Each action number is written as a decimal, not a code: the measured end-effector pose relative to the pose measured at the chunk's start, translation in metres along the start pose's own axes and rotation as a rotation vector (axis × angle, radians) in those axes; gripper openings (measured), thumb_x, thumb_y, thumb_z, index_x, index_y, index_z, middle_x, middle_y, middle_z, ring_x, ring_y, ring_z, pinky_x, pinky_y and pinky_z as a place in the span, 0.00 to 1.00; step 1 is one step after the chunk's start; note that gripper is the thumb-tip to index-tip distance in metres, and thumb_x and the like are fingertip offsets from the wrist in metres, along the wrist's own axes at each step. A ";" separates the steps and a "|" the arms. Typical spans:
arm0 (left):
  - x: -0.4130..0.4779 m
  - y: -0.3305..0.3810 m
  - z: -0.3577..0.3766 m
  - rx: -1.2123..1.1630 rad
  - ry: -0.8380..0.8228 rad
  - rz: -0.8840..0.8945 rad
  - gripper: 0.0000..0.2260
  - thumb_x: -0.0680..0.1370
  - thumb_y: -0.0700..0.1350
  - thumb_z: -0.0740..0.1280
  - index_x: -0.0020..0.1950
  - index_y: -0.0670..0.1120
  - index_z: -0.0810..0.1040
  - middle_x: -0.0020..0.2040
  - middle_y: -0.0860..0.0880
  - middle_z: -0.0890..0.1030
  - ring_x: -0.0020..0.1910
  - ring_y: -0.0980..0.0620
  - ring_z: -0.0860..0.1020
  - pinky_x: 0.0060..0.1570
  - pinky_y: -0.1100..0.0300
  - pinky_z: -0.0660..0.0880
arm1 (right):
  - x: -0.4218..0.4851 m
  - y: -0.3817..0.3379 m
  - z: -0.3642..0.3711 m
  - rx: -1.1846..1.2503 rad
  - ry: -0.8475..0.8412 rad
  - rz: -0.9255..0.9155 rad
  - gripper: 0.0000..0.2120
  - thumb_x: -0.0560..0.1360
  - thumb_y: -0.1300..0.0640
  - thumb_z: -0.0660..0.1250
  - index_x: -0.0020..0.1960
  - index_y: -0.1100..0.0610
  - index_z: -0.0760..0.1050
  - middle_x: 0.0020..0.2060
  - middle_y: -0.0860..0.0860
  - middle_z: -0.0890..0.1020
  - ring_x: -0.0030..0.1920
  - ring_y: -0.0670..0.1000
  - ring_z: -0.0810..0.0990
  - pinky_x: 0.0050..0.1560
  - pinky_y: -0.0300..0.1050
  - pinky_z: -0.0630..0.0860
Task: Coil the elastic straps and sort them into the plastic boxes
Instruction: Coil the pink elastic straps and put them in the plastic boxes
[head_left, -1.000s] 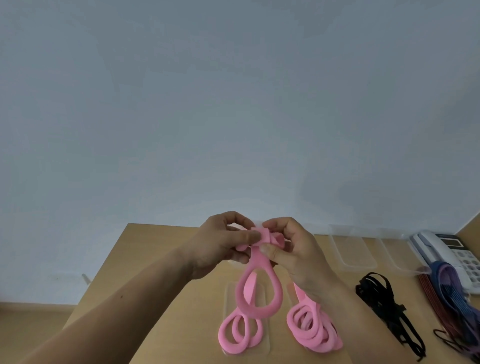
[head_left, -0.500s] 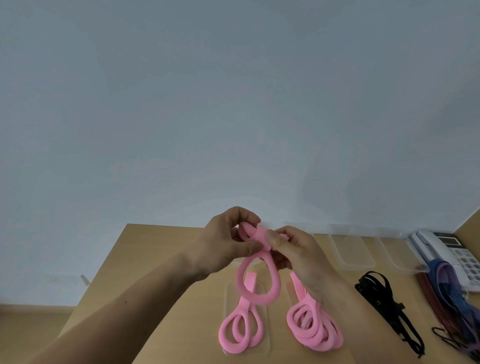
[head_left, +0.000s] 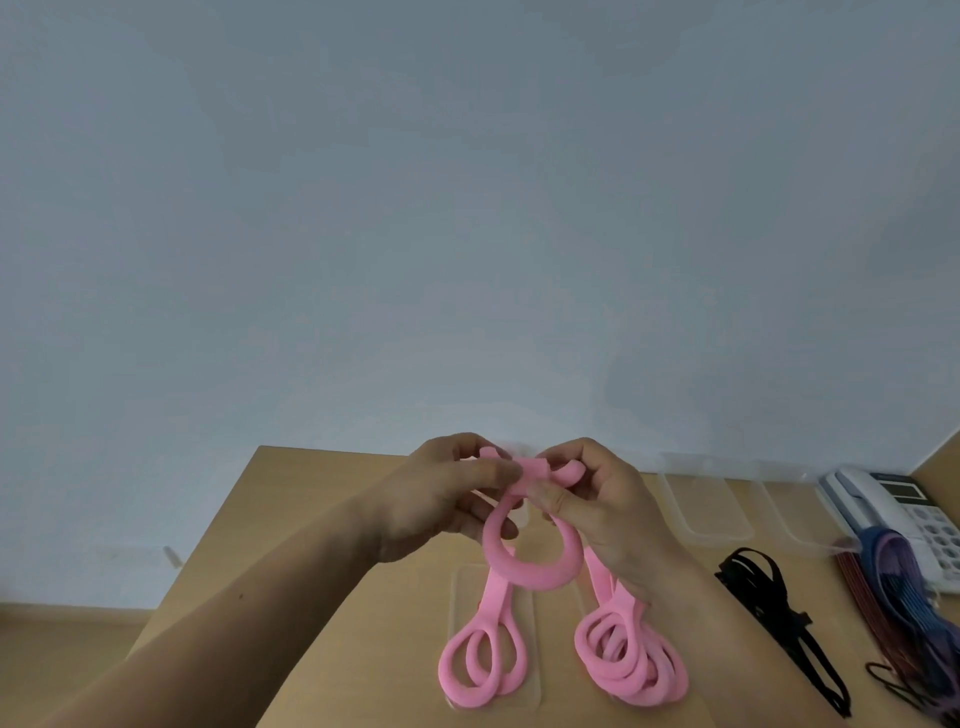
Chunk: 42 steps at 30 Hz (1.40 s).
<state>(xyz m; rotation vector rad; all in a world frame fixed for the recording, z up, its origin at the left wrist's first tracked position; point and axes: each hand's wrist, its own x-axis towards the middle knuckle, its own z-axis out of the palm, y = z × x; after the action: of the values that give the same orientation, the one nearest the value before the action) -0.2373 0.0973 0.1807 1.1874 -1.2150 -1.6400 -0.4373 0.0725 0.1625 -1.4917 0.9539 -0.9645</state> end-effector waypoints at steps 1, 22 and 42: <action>0.000 0.001 0.000 -0.011 0.001 -0.007 0.20 0.72 0.49 0.72 0.58 0.37 0.76 0.50 0.38 0.84 0.42 0.39 0.83 0.42 0.53 0.80 | 0.000 0.000 0.000 0.001 -0.016 -0.004 0.10 0.69 0.59 0.78 0.47 0.51 0.80 0.40 0.49 0.85 0.42 0.47 0.84 0.43 0.39 0.79; 0.002 -0.009 0.002 0.283 0.049 0.279 0.15 0.72 0.34 0.74 0.52 0.48 0.77 0.42 0.50 0.83 0.38 0.54 0.80 0.40 0.61 0.77 | 0.007 -0.003 0.000 -0.007 -0.047 0.132 0.13 0.71 0.41 0.72 0.43 0.51 0.84 0.34 0.49 0.82 0.38 0.49 0.81 0.41 0.43 0.78; 0.006 -0.007 0.003 0.207 0.076 0.205 0.11 0.76 0.40 0.73 0.58 0.44 0.81 0.48 0.44 0.82 0.39 0.48 0.81 0.44 0.57 0.79 | 0.003 0.005 -0.007 -0.086 0.068 -0.005 0.18 0.65 0.61 0.80 0.47 0.42 0.81 0.47 0.46 0.85 0.49 0.55 0.82 0.49 0.51 0.83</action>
<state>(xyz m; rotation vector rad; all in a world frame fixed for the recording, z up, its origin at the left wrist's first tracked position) -0.2418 0.0944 0.1728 1.1941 -1.4341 -1.3323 -0.4431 0.0664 0.1585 -1.5417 1.0533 -0.9937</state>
